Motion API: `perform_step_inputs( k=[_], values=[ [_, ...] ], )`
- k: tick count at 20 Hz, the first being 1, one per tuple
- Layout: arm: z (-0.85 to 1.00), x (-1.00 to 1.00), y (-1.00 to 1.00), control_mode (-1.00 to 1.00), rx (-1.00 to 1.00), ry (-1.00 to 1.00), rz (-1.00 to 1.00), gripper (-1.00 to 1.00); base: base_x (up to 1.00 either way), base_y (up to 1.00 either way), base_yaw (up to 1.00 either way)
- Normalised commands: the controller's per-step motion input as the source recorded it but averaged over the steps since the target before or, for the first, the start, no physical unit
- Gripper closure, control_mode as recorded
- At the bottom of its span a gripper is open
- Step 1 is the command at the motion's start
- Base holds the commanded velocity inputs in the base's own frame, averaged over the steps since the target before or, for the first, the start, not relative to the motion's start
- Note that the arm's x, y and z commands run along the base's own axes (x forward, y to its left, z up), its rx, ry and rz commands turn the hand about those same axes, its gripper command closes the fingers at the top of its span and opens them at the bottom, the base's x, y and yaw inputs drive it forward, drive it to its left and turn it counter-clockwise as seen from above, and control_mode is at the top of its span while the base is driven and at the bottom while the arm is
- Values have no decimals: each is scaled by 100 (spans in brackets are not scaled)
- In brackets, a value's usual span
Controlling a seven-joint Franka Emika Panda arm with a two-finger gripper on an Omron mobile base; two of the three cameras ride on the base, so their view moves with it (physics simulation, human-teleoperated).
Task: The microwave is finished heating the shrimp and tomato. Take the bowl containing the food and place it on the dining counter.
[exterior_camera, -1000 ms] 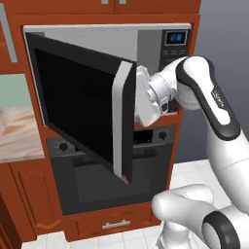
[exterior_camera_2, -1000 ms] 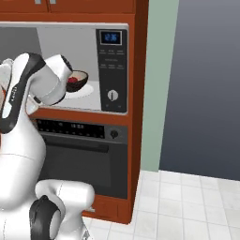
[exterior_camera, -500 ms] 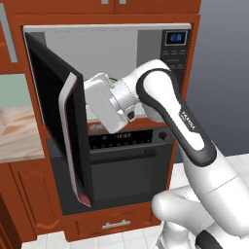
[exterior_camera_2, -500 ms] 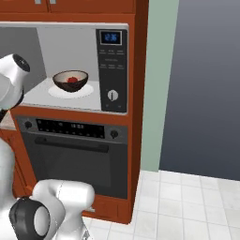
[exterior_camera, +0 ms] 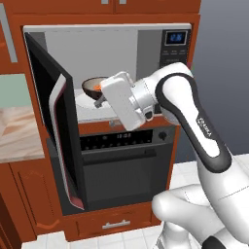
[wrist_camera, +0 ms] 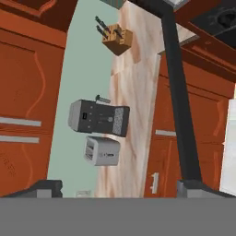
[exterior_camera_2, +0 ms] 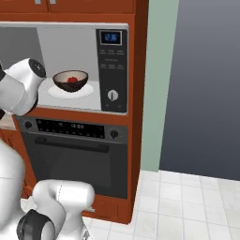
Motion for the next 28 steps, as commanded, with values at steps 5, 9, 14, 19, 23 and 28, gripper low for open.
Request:
perform_step_inputs(
  k=[5,9,14,19,23,28],
  values=[
    [0,24,-100,-100,0,-6,-29,-100,0,0,0],
    [0,26,-100,-100,0,0,-50,-100,0,0,0],
    [0,72,-64,-100,0,2,-43,-100,0,0,0],
    [0,52,0,-100,0,10,-3,-100,0,0,0],
    [-29,73,14,-100,-9,5,-4,-100,0,0,0],
    [-34,93,26,-100,-10,5,-10,-100,0,0,0]
  ],
)
